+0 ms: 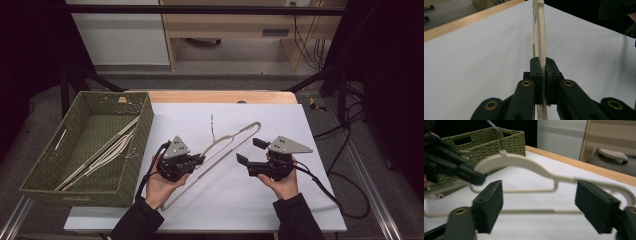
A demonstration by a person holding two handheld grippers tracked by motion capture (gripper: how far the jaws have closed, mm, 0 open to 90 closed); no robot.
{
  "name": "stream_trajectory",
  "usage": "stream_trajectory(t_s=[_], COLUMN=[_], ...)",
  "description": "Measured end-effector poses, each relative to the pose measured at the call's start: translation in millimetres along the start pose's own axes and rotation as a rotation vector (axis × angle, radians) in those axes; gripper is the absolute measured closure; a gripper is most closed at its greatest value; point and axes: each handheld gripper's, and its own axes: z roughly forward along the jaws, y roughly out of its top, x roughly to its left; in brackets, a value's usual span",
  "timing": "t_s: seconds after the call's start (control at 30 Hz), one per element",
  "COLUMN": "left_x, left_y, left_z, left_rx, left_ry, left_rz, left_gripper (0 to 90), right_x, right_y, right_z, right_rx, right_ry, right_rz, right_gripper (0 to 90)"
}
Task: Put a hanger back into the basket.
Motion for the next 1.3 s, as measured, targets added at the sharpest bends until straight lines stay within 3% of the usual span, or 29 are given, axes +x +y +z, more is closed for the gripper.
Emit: stream_trajectory(t_s=[0.23,0.5,0.77,1.0,1.23,1.3], left_x=[2.3,14.5,31.0,51.7,74.7,82.2], left_y=[15.0,29.8,41.3,46.3,44.2,41.9], left_z=[-25.5,-55.7,-85.6,-113.0,-136.7,-142.7], left_rx=[-0.013,-0.035,-0.047,-0.045,-0.05,-0.056], left_ry=[0.028,0.032,0.07,0.101,0.153,0.159], left_rz=[0.059,0.095,0.132,0.146,0.139,0.118], left_gripper=[86.7,86.7,86.8,86.8,86.7,86.7], right_x=[-8.4,-14.9,-19.4,-21.6,-24.7,-25.1], right_y=[-10.7,-22.3,-27.3,-27.9,-28.7,-29.1], right_z=[-18.1,-36.6,-48.4,-53.0,-58.0,-58.5], right_rx=[0.014,0.02,0.015,0.013,0.01,0.013], right_ry=[-0.026,-0.043,-0.068,-0.079,-0.091,-0.093], right_rz=[0.024,0.033,0.04,0.044,0.046,0.049], right_gripper=[6.5,4.0,3.4,2.8,1.9,1.9])
